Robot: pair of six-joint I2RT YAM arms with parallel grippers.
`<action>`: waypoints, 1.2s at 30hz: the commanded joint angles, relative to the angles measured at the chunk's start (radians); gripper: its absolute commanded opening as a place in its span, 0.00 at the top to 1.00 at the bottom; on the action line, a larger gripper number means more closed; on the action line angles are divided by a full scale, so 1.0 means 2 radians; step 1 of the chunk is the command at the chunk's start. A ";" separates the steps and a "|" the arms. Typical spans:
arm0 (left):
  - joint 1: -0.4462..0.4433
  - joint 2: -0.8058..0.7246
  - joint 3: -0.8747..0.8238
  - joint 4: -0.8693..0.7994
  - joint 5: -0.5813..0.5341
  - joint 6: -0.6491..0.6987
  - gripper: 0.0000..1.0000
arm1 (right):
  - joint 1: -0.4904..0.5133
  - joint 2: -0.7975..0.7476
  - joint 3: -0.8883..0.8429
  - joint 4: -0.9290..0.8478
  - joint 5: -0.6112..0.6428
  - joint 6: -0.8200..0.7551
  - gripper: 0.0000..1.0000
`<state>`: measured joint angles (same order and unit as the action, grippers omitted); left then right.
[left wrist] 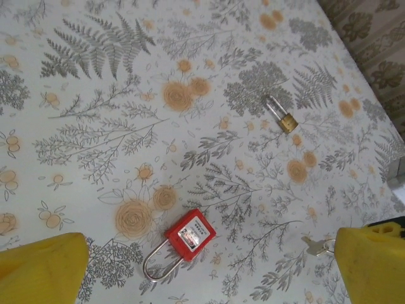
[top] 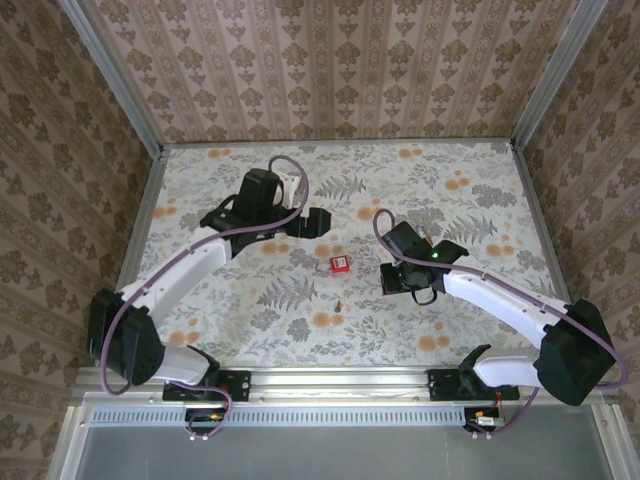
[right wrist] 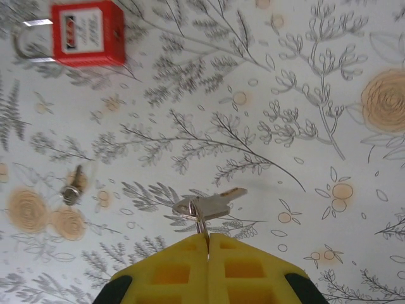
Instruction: Unlock with the key
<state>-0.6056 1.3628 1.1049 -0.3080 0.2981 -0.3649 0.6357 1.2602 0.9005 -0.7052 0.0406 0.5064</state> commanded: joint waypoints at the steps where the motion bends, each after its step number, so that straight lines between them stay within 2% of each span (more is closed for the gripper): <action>1: -0.016 -0.045 -0.039 0.084 -0.035 0.018 0.00 | 0.004 -0.022 0.037 -0.028 0.016 0.011 1.00; 5: -0.033 -0.097 -0.118 0.199 -0.065 0.038 0.03 | 0.007 -0.029 0.075 -0.037 0.017 0.012 1.00; 8: -0.046 -0.145 -0.184 0.299 -0.056 0.067 0.06 | 0.009 -0.027 0.106 -0.043 0.018 0.011 1.00; 11: -0.086 -0.186 -0.243 0.378 -0.126 0.101 0.06 | 0.011 -0.022 0.137 -0.051 0.018 0.011 1.00; 14: -0.138 -0.192 -0.239 0.368 -0.185 0.168 0.10 | 0.014 -0.020 0.159 -0.047 0.012 0.012 1.00; 17: -0.191 -0.187 -0.252 0.394 -0.249 0.206 0.17 | 0.016 -0.020 0.176 -0.046 0.011 0.014 1.00; 20: -0.250 -0.175 -0.299 0.490 -0.293 0.255 0.24 | 0.017 -0.028 0.189 -0.042 0.000 0.019 1.00; 22: -0.279 -0.156 -0.311 0.523 -0.308 0.286 0.29 | 0.018 -0.032 0.194 -0.039 -0.013 0.025 1.00; 25: -0.304 -0.123 -0.302 0.531 -0.318 0.316 0.36 | 0.019 -0.039 0.203 -0.037 -0.028 0.036 1.00; 31: -0.313 -0.063 -0.319 0.655 -0.324 0.339 0.35 | 0.025 -0.068 0.203 -0.024 -0.057 0.067 1.00; 36: -0.304 -0.013 -0.321 0.735 -0.302 0.345 0.35 | 0.028 -0.081 0.196 -0.017 -0.077 0.088 1.00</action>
<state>-1.2240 1.3006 0.4759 0.9730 -0.3141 0.2916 0.6823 1.1149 1.2804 -0.7589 -0.0689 0.6353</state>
